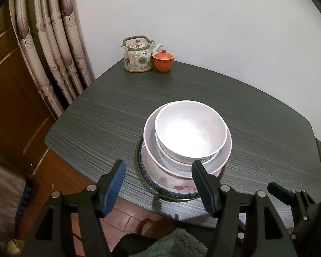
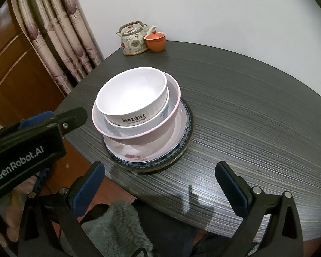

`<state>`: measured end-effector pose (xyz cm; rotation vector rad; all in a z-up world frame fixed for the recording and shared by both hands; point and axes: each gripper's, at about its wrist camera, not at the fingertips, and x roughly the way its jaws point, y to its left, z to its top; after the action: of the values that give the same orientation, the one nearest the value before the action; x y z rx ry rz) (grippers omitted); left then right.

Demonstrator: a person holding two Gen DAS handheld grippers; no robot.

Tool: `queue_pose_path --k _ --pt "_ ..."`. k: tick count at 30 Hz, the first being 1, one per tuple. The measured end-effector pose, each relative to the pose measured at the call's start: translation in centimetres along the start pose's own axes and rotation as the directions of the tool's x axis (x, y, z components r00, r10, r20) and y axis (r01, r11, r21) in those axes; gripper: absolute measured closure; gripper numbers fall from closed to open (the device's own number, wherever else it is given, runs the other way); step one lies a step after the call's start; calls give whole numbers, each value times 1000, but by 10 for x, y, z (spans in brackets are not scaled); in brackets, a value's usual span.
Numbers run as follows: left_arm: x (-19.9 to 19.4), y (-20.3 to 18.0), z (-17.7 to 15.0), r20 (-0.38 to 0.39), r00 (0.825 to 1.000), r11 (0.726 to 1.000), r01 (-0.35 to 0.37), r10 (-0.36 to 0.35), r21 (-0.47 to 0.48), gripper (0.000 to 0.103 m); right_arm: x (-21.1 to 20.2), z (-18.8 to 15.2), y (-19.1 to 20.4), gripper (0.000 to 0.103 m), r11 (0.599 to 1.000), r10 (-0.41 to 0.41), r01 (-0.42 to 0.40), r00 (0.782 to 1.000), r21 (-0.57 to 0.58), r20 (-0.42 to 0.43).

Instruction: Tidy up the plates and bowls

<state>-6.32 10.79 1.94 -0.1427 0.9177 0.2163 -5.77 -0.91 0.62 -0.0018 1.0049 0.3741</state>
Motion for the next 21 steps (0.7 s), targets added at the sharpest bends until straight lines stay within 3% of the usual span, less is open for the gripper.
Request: queue_pose_path --k 21 --pt "5 3 1 -18 1000 1000 5 -5 -11 38 12 1 5 1 1000 1 -1 999 8 -40"
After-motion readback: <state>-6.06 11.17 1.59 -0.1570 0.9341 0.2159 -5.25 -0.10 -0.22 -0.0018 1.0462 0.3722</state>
